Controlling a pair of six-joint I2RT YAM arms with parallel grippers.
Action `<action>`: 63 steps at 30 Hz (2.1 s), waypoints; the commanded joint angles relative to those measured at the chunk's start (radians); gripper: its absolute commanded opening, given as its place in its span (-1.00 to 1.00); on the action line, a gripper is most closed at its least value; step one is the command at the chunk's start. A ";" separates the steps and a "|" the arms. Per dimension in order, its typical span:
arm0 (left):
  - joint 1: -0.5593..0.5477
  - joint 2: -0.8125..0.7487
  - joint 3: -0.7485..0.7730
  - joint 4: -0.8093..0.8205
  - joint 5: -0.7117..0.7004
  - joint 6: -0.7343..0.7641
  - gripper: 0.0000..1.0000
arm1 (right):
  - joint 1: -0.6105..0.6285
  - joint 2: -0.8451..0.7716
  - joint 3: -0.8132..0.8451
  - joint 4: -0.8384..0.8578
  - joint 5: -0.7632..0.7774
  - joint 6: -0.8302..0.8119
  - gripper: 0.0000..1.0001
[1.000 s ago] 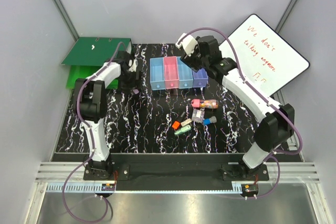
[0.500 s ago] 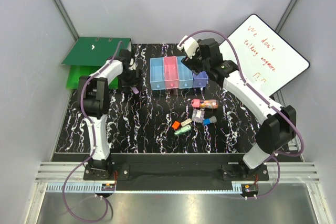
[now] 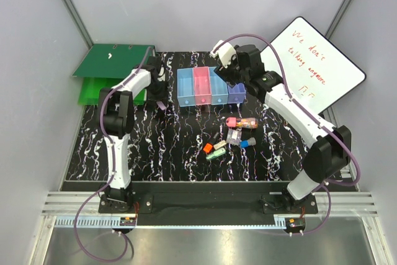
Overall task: Sort the stationery into containers
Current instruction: Pick up the stationery from the center of the board.
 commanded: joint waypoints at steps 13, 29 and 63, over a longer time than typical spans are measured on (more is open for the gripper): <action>-0.024 0.038 0.014 -0.011 -0.025 0.048 -1.00 | -0.005 -0.091 0.013 0.050 -0.016 0.033 0.49; -0.024 -0.231 -0.096 0.081 -0.083 0.228 -1.00 | -0.016 -0.082 -0.052 0.042 -0.010 0.130 0.50; -0.276 -0.923 -0.437 0.410 0.060 0.728 -1.00 | -0.199 0.250 0.553 -0.441 -0.917 0.504 0.79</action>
